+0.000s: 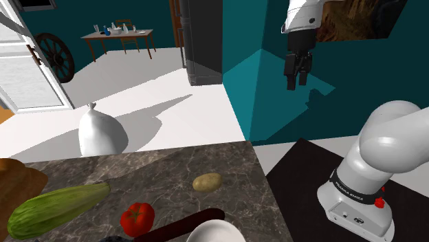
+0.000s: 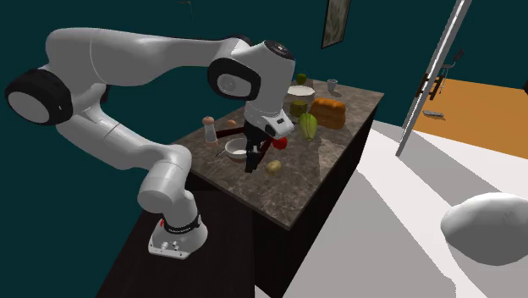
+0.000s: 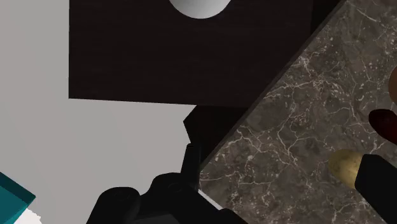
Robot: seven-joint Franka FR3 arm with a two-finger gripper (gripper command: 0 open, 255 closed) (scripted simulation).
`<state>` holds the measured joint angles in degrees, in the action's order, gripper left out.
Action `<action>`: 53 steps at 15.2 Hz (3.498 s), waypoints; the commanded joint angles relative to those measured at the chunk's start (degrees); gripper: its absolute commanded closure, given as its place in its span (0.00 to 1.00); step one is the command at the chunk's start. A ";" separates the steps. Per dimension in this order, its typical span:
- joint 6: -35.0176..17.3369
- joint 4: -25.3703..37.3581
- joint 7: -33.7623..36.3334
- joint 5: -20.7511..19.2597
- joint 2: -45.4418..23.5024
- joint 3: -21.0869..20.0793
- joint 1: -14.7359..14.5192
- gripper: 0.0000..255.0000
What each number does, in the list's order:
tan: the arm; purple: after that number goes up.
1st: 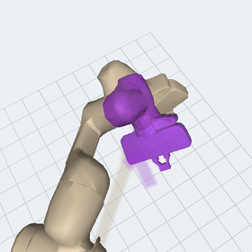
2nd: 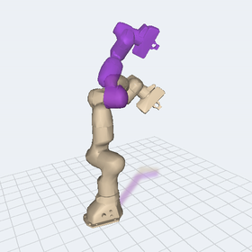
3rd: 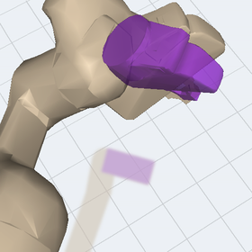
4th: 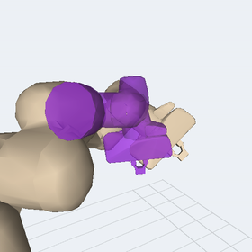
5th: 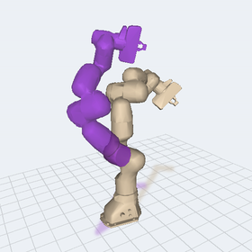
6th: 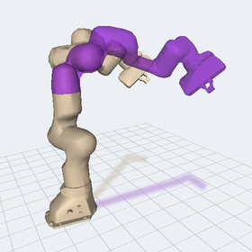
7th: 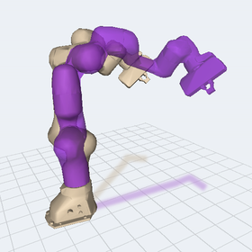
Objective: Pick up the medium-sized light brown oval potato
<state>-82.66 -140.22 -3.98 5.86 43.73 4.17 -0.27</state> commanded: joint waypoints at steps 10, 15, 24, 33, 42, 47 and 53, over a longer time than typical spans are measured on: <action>-16.41 -4.18 -1.93 3.77 -9.84 -7.33 -6.86 0.00; -25.34 -4.25 -2.74 5.04 -17.33 -11.51 -10.32 0.00; -39.95 -0.61 -2.50 3.82 -33.24 -18.95 -15.26 0.00; -51.00 7.24 1.90 -4.98 -50.99 -24.29 -20.00 0.00; -57.11 7.37 3.95 -8.48 -57.51 -23.62 -21.18 0.00; -57.11 7.44 4.00 -8.50 -57.57 -23.62 -21.22 1.00; -57.11 7.37 3.95 -8.47 -57.51 -23.62 -21.18 1.00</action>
<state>-139.76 -132.83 0.00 -2.63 -13.81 -19.45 -21.47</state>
